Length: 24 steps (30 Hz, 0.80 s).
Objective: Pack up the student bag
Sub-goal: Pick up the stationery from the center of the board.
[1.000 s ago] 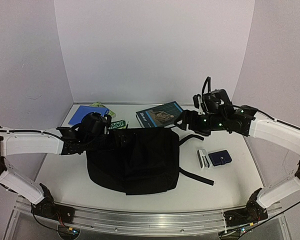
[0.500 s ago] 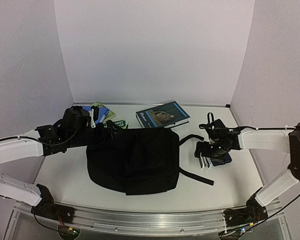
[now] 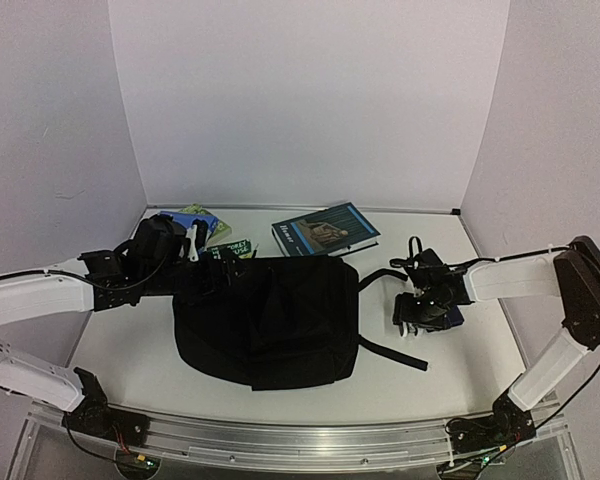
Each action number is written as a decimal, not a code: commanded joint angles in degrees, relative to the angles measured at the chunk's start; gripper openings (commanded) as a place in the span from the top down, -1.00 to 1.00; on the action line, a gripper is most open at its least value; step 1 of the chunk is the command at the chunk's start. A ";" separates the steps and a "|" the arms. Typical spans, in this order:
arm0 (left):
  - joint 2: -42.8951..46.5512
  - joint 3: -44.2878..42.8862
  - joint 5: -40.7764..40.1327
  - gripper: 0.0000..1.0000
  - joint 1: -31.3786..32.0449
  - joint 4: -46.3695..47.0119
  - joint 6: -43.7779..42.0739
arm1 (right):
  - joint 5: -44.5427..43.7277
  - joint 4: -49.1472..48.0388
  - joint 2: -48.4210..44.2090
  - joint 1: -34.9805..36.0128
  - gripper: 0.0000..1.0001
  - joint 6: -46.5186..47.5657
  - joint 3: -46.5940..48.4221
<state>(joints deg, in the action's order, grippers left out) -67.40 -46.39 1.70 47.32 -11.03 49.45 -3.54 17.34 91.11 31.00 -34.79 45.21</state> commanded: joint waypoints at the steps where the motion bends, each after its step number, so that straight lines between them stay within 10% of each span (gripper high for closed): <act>1: -1.58 -2.88 2.06 -0.94 -0.59 0.74 -0.50 | 0.48 -2.11 1.80 0.07 -0.21 0.76 -0.64; 11: -3.86 -6.08 6.17 -0.94 -0.83 1.57 -0.48 | 2.45 -2.25 -1.55 0.06 0.41 0.81 -0.13; 24: -12.99 -16.76 26.10 -0.93 6.38 18.32 -12.32 | 33.40 -6.07 -24.56 1.06 0.52 1.88 9.93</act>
<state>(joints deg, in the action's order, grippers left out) -79.65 -56.84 21.56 50.20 -2.43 41.54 16.79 16.76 71.34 31.20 -32.60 50.40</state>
